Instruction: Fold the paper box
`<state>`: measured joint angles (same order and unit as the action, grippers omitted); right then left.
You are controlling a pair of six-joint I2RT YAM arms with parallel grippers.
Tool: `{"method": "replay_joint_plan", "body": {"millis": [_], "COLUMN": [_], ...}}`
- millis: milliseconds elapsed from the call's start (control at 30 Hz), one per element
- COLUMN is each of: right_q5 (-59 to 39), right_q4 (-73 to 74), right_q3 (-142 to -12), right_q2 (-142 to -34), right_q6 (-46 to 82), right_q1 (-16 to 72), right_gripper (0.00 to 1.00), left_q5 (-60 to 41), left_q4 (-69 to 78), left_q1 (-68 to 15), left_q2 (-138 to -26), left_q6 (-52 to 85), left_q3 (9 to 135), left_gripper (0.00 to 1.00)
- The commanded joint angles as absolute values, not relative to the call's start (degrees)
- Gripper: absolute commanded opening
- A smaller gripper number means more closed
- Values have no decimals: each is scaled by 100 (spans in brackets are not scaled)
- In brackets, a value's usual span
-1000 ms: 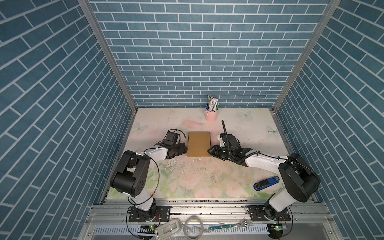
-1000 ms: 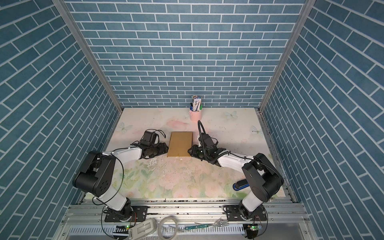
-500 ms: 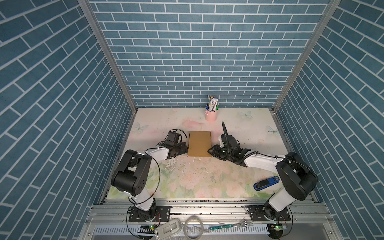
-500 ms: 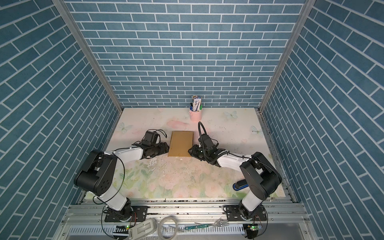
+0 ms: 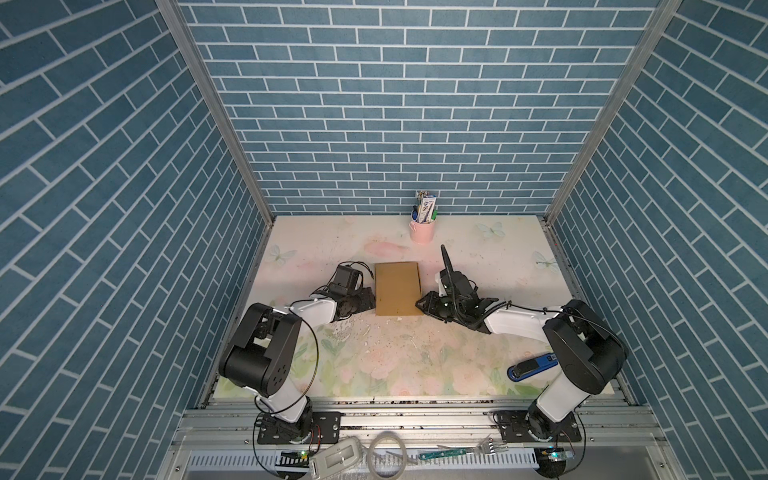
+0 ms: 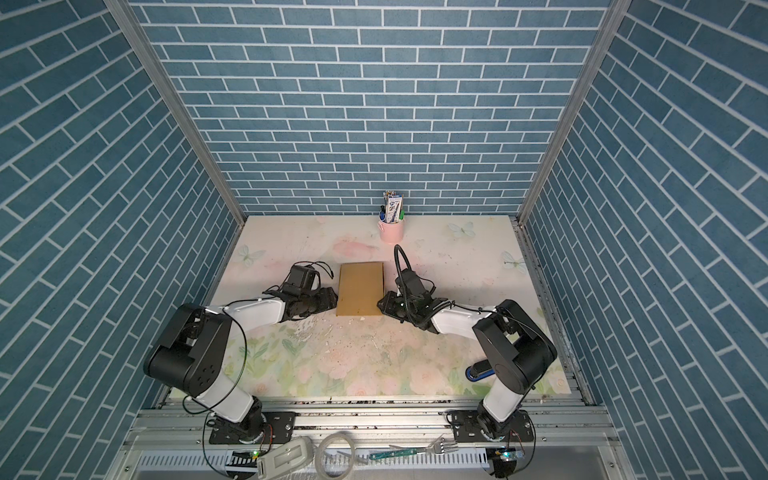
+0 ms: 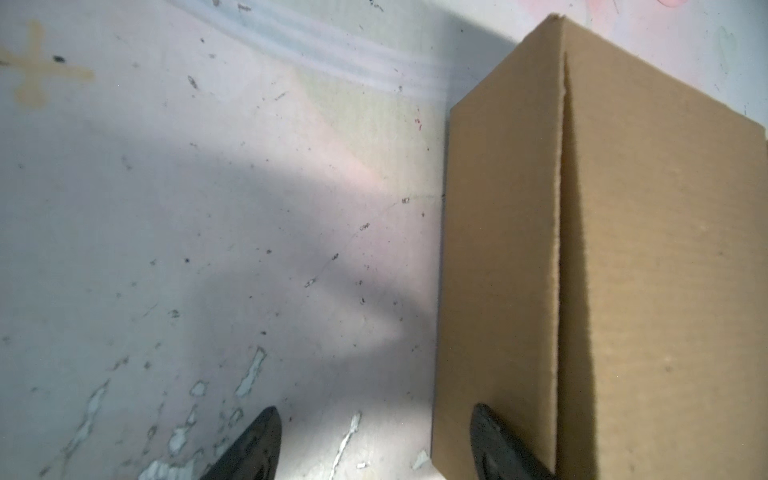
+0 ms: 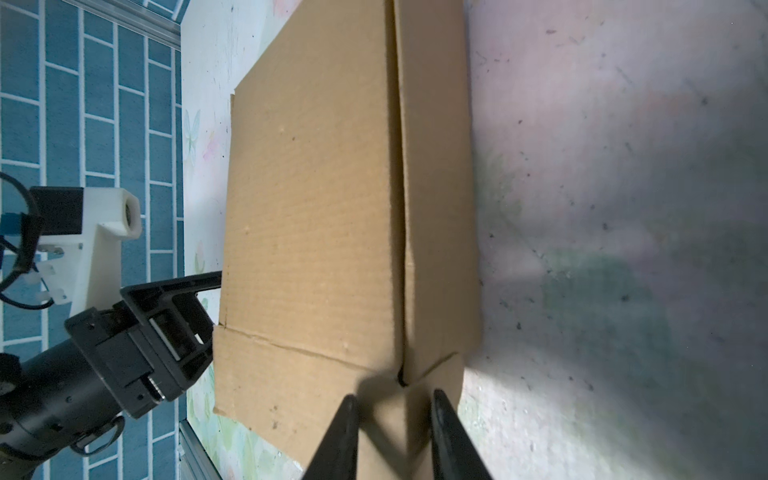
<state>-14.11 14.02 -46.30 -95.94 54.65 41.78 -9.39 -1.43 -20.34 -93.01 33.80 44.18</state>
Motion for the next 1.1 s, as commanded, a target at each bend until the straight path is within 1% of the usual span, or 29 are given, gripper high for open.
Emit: {"method": "replay_joint_plan", "body": {"millis": [0, 233, 533, 667, 833, 1067], "right_q5": [-1564, -1556, -1889, -1967, -2056, -2066], "right_q4": [1864, 2166, 2691, 2685, 2568, 2444], "right_q3": [-4527, -4430, -4499, -4611, -4752, -4803], "right_q2": [-9791, -9805, -10049, -10099, -10110, -10121], "right_q6": [5243, 4830, 4490, 4352, 4212, 4061], "right_q1": [4223, 4072, 3845, 3784, 3736, 3727], "right_gripper": [30, 28, 27, 29, 33, 33], "left_q5": [-1344, -1370, -1391, -1379, -1345, -1280], "left_q4": [-421, -436, -534, -644, -776, -1067], "left_q1": [-2258, -2331, -2373, -2373, -2373, -2304], "left_q2": [-9273, -9203, -9054, -8950, -8765, -8208], "left_q6": [3321, 3315, 3290, 3252, 3231, 3229], "left_q3": [4268, 4211, 4131, 4122, 4140, 4243], "left_gripper": [74, 74, 74, 74, 74, 74]}}
